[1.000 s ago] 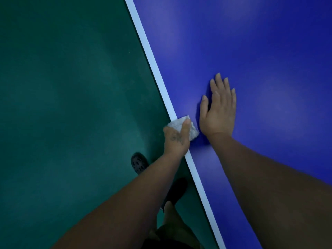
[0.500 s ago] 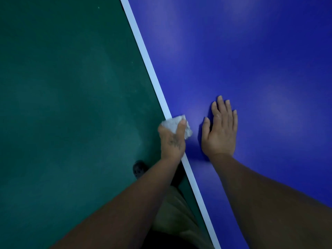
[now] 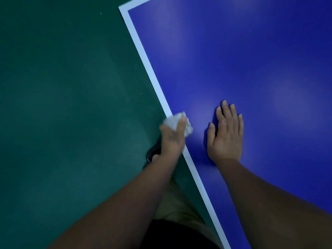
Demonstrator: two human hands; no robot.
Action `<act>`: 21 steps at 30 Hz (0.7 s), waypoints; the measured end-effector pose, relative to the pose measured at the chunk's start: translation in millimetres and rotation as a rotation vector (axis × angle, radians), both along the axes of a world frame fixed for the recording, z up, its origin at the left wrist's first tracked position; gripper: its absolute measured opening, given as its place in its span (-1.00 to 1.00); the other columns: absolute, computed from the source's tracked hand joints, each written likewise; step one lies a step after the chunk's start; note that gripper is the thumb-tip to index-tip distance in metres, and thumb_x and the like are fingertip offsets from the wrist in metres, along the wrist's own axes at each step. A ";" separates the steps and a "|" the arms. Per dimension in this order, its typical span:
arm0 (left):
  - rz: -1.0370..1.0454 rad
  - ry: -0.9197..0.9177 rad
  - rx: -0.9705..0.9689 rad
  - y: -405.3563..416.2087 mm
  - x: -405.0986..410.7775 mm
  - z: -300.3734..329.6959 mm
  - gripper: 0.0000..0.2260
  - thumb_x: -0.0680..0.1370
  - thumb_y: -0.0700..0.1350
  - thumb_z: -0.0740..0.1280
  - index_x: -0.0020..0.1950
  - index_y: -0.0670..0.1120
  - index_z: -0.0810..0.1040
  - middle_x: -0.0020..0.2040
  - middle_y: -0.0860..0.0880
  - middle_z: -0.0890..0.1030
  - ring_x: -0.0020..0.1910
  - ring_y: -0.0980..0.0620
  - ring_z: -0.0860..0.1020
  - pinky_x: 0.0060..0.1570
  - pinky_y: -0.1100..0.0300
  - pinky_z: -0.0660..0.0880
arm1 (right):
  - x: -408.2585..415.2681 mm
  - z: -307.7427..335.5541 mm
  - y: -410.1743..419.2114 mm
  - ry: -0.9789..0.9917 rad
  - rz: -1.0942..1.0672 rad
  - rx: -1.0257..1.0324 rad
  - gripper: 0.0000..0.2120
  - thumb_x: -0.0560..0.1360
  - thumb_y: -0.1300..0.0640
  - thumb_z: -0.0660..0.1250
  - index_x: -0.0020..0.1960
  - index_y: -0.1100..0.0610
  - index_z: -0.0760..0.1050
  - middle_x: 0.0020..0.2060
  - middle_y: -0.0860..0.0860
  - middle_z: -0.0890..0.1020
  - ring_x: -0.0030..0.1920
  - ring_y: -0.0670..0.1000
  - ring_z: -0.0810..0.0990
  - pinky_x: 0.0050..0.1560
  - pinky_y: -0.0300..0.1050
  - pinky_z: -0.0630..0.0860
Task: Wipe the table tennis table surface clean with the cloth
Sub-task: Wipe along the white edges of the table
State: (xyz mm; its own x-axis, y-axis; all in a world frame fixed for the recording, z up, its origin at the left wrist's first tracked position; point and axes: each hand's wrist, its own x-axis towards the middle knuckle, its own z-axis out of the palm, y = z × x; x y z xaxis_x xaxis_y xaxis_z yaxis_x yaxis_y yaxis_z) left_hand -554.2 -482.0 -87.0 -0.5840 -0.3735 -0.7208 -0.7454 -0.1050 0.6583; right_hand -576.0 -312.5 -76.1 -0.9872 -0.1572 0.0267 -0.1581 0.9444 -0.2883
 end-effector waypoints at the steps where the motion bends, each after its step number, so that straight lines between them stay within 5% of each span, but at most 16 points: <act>1: -0.028 -0.096 -0.005 5.9 8.2 8.1 -0.08 0.37 0.66 0.24 0.25 -0.16 0.46 0.13 -0.15 0.65 0.07 -0.10 0.67 0.18 -0.11 0.59 | -0.3 0.3 0.1 0.000 -0.002 -0.002 -0.52 0.74 0.09 0.15 0.62 0.23 0.34 0.69 0.07 0.25 0.71 0.12 0.11 0.68 0.26 0.07; 3: 0.011 -0.006 0.074 -3.1 -11.2 17.6 -0.24 0.46 0.52 0.30 0.11 -0.20 0.49 -0.02 -0.14 0.65 -0.11 -0.02 0.65 0.01 0.06 0.63 | -0.6 0.9 0.5 0.000 -0.005 -0.006 -0.52 0.74 0.09 0.15 0.61 0.23 0.35 0.68 0.07 0.25 0.71 0.12 0.12 0.68 0.26 0.08; 5: 0.078 0.201 0.096 -32.0 -69.6 20.0 -0.59 0.65 0.13 0.32 -0.17 -0.19 0.44 -0.31 -0.13 0.48 -0.43 0.06 0.46 -0.38 0.26 0.44 | -2.1 0.5 0.2 -0.002 -0.003 -0.010 -0.52 0.74 0.09 0.16 0.61 0.24 0.36 0.68 0.08 0.27 0.71 0.12 0.12 0.68 0.26 0.09; 6: 0.097 0.252 0.078 -52.9 -102.4 20.3 -0.64 0.70 0.02 0.31 -0.22 -0.14 0.41 -0.35 -0.11 0.43 -0.48 0.09 0.40 -0.42 0.28 0.38 | -2.1 0.7 0.2 -0.001 -0.004 -0.012 -0.52 0.74 0.09 0.16 0.61 0.24 0.36 0.68 0.08 0.27 0.71 0.13 0.13 0.68 0.27 0.10; 10: 0.078 0.186 -0.048 -96.9 -156.1 19.5 -0.65 0.73 0.00 0.33 -0.08 -0.26 0.54 -0.27 -0.14 0.56 -0.42 0.13 0.52 -0.29 0.25 0.47 | -3.1 2.3 -0.3 0.020 -0.003 -0.036 -0.54 0.73 0.12 0.19 0.60 0.24 0.38 0.66 0.09 0.31 0.70 0.14 0.17 0.66 0.30 0.15; 13: -0.012 0.306 0.036 -60.2 -114.0 26.7 -0.62 0.77 -0.16 0.24 -0.25 -0.21 0.42 -0.41 -0.05 0.44 -0.49 0.10 0.40 -0.39 0.25 0.40 | -3.7 4.2 0.4 0.009 -0.004 -0.045 -0.54 0.72 0.14 0.22 0.59 0.25 0.40 0.65 0.10 0.32 0.69 0.16 0.19 0.66 0.30 0.15; 15: -0.003 0.175 0.063 -36.4 -70.6 23.3 -0.66 0.74 -0.02 0.30 -0.17 -0.18 0.51 -0.34 -0.01 0.55 -0.41 0.09 0.53 -0.33 0.23 0.49 | -3.8 5.9 -0.4 -0.009 -0.009 -0.043 -0.54 0.71 0.14 0.22 0.59 0.25 0.39 0.66 0.09 0.31 0.69 0.16 0.18 0.65 0.31 0.15; 17: 0.002 -0.007 0.073 -28.7 -54.8 28.1 -0.47 0.62 0.30 0.35 0.02 -0.22 0.52 -0.17 -0.06 0.62 -0.23 0.05 0.63 -0.20 0.20 0.56 | -4.0 8.0 -1.2 -0.022 -0.013 -0.045 -0.53 0.71 0.14 0.22 0.59 0.25 0.38 0.66 0.09 0.31 0.69 0.16 0.18 0.65 0.31 0.15; 21: 0.043 0.227 0.154 -71.6 -132.5 33.5 -0.63 0.79 -0.14 0.18 -0.24 -0.09 0.31 -0.46 -0.01 0.34 -0.52 0.10 0.32 -0.44 0.27 0.34 | -6.0 9.7 -0.4 -0.035 0.001 -0.039 -0.54 0.73 0.12 0.17 0.59 0.26 0.37 0.66 0.11 0.31 0.69 0.17 0.18 0.66 0.33 0.14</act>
